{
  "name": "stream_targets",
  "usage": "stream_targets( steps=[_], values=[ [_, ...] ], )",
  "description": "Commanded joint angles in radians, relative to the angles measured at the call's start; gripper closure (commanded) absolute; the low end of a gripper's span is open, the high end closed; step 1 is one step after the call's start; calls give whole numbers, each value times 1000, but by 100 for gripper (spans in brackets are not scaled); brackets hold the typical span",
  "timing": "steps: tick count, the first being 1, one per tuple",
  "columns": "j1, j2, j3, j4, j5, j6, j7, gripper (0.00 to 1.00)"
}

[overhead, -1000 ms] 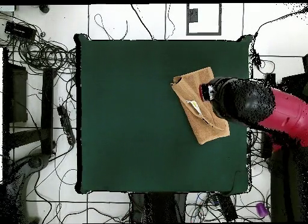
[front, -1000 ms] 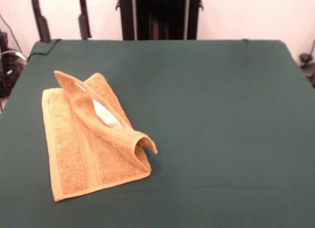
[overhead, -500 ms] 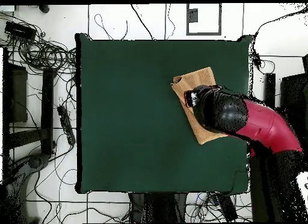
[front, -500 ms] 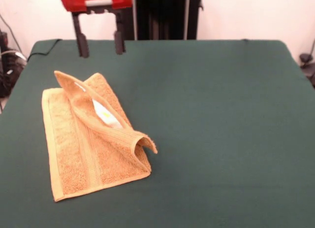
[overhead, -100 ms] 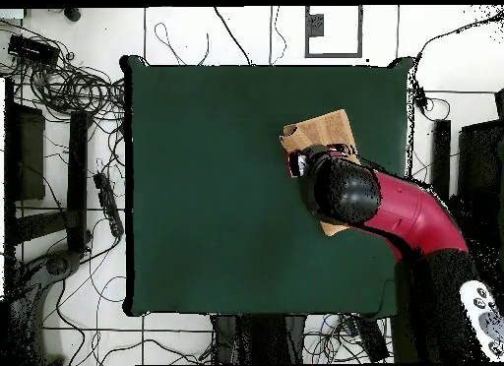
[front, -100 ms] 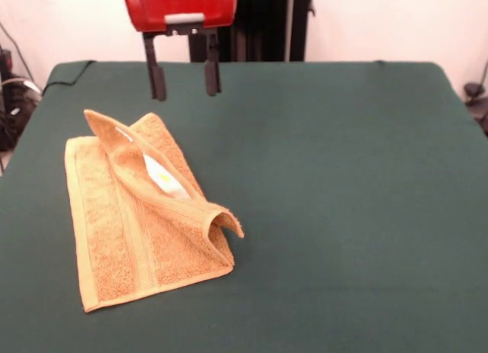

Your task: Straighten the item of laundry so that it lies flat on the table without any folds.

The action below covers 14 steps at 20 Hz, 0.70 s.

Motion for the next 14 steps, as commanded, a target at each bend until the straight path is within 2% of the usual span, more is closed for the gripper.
stream_targets(
  steps=[1,4,9,14],
  values=[
    [105,95,-23,106,111,-32,371,0],
    [144,119,-51,65,155,-28,386,0],
    [229,155,-112,-61,235,63,405,0],
    [270,184,-148,-105,298,84,407,0]
  ],
)
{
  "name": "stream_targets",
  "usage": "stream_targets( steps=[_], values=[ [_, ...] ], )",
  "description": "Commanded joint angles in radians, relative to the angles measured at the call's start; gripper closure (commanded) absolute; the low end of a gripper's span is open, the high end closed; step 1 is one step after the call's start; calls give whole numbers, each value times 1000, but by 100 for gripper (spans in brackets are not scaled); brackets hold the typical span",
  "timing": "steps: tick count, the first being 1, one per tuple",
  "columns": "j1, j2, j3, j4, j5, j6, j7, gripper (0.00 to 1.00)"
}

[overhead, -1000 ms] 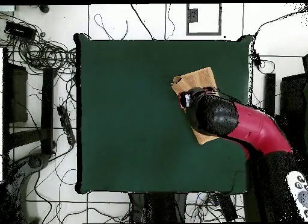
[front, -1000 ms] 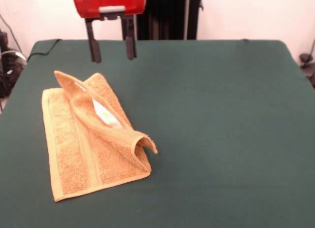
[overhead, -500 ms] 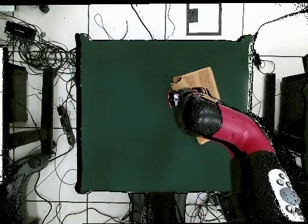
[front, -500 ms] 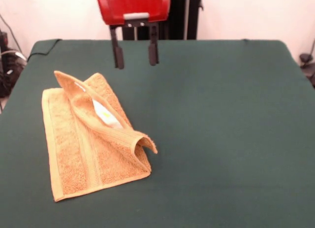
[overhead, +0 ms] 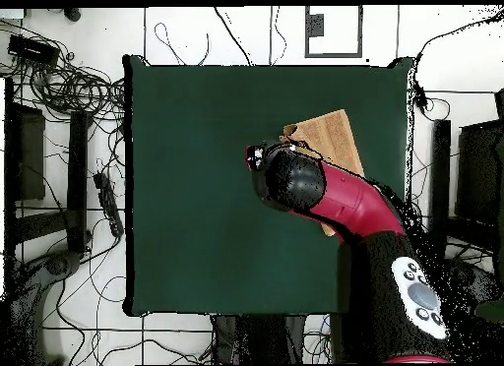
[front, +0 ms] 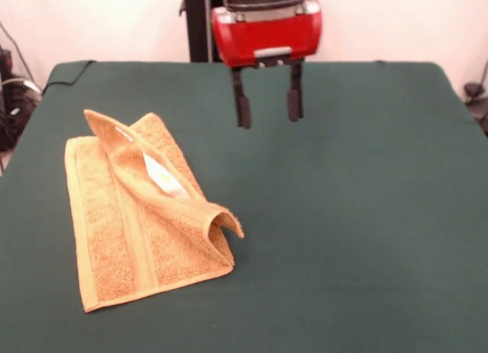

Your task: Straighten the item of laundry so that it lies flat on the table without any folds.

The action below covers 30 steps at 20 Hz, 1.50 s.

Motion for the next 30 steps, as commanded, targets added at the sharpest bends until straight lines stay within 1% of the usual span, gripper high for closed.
stream_targets(
  steps=[1,3,8,10,12,16,20,23,24,30],
  values=[
    [110,133,-57,-124,144,121,410,0],
    [137,154,-80,-164,164,132,413,0],
    [170,181,-133,-243,148,210,346,0],
    [170,208,-138,-339,116,268,283,0],
    [169,229,-145,-416,90,345,247,0],
    [144,250,-119,-524,27,437,120,0],
    [101,220,-82,-525,-42,507,-24,0],
    [61,197,-41,-496,-78,525,-109,0],
    [52,187,-32,-485,-87,528,-124,0],
    [29,172,10,-495,-138,574,-175,0]
  ],
)
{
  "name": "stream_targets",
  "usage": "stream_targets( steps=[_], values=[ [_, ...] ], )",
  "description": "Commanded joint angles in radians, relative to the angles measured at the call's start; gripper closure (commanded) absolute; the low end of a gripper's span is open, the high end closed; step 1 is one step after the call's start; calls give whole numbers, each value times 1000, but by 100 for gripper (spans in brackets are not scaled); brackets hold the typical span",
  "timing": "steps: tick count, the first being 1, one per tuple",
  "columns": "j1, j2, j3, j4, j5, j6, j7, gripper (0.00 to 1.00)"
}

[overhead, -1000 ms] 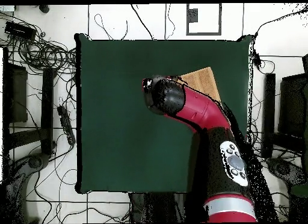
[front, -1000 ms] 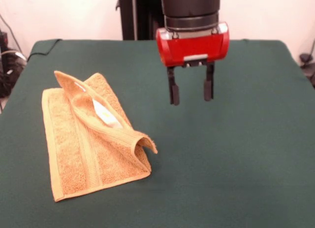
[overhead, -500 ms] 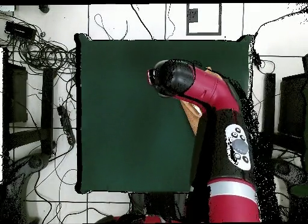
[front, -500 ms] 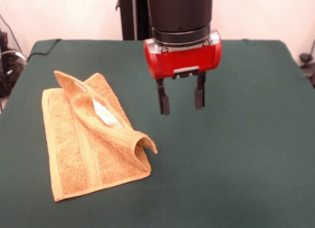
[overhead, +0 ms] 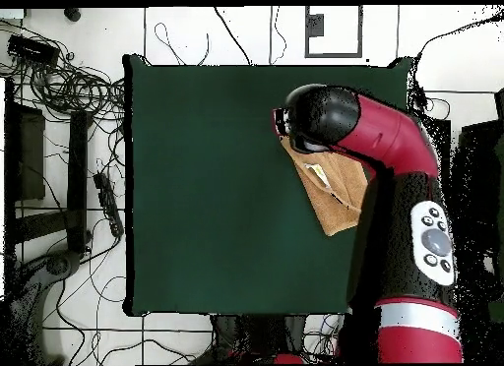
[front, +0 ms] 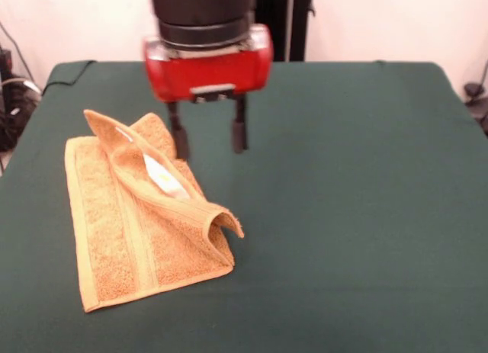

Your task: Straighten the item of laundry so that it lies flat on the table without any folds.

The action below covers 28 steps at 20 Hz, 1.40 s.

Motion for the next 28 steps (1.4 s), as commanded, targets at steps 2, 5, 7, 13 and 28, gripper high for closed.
stream_targets(
  steps=[2,5,7,13,28],
  values=[
    [-21,-23,157,-19,-95,155,-184,0],
    [-30,-10,187,-26,-113,157,-188,0],
    [-38,-4,204,-12,-113,135,-177,0],
    [-65,-4,246,61,-105,45,-116,0],
    [-81,2,300,86,-104,9,-49,0]
  ],
)
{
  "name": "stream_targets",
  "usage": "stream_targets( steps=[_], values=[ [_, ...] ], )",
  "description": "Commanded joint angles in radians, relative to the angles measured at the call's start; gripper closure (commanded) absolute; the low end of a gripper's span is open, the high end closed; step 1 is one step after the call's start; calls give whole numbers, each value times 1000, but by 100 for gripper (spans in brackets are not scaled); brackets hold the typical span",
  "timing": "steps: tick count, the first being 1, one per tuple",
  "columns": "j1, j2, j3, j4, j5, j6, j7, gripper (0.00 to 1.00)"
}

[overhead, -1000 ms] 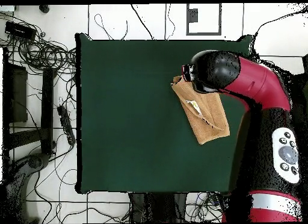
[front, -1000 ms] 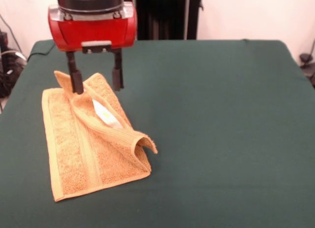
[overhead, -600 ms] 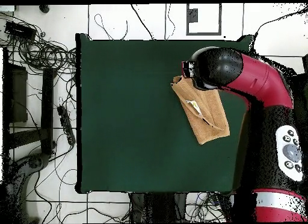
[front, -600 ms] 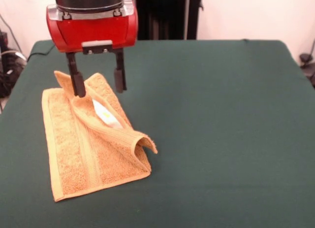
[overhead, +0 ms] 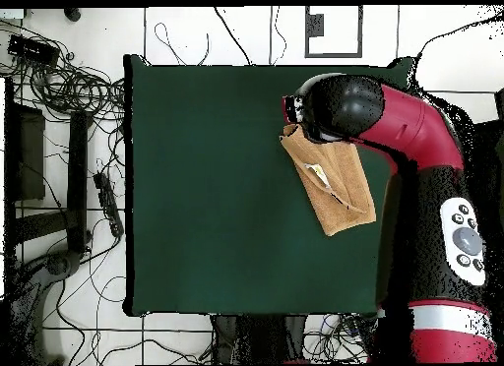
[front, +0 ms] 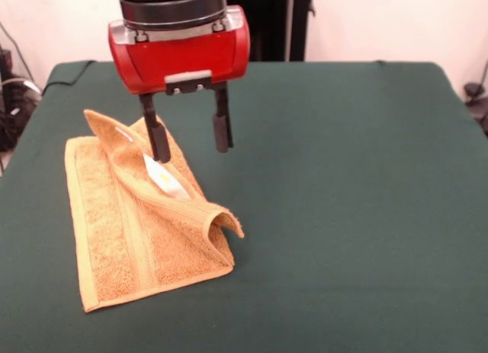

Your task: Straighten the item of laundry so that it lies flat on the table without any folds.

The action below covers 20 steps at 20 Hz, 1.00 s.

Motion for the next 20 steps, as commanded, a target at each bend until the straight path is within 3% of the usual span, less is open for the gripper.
stream_targets(
  steps=[1,20],
  values=[
    [15,43,148,97,-13,3,-47,0],
    [52,138,168,-24,-24,-3,-7,0]
  ],
)
